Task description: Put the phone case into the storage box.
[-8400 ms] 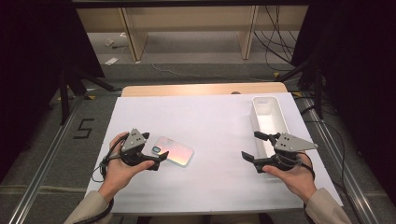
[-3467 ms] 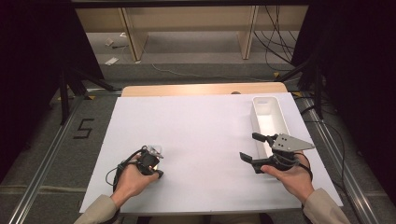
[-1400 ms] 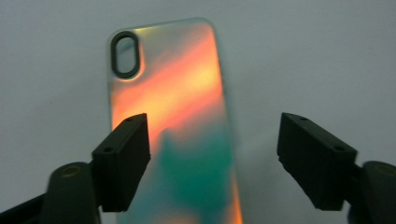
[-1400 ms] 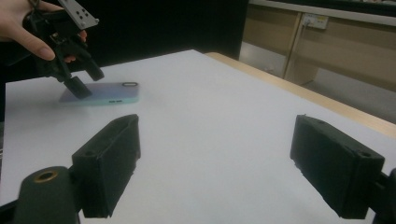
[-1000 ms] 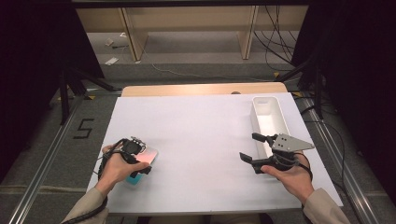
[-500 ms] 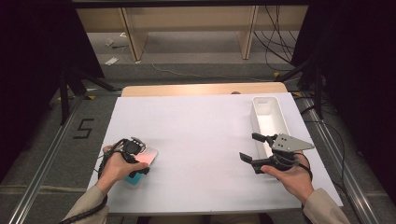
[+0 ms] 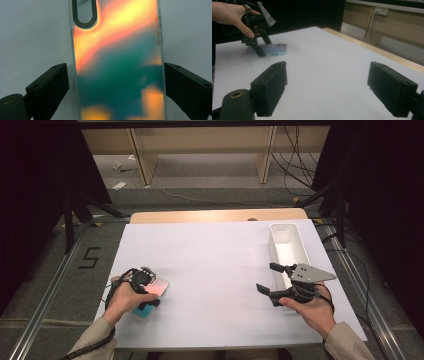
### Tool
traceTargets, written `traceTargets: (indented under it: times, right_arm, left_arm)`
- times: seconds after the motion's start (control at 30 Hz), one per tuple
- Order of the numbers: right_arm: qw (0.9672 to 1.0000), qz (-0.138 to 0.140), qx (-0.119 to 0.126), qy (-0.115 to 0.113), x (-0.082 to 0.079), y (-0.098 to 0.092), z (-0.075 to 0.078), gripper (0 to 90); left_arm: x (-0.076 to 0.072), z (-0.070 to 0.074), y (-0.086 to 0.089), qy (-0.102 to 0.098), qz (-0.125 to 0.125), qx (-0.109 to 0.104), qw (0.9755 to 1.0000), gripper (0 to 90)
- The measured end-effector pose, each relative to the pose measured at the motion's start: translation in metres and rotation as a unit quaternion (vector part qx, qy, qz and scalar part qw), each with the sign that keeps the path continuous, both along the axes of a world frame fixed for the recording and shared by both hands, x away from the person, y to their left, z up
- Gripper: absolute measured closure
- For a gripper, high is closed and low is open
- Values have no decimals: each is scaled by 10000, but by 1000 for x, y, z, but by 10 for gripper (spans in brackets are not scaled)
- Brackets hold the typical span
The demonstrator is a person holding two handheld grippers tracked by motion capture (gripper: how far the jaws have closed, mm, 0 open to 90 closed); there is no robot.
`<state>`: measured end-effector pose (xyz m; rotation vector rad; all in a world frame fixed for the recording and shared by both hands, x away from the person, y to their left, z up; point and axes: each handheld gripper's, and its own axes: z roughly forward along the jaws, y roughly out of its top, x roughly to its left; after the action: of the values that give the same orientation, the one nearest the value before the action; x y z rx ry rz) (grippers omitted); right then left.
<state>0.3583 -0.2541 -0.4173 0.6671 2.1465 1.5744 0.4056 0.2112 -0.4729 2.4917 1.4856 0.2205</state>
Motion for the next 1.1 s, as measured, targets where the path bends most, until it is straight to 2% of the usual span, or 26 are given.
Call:
traceTargets:
  times: [0.2, 0.43, 1.1]
  right_arm:
    - [10000, 14, -5, 5, 0, 0, 0, 168]
    - [10000, 46, -8, -6, -1, 2, 0, 168]
    - [10000, 36, -22, 0, -1, 1, 0, 168]
  left_arm:
    - [1, 0, 1, 102, 117, -94, 9998, 119]
    - [1, 1, 1, 131, 146, -119, 9997, 140]
    - [0, 2, 0, 114, 165, -105, 9997, 166]
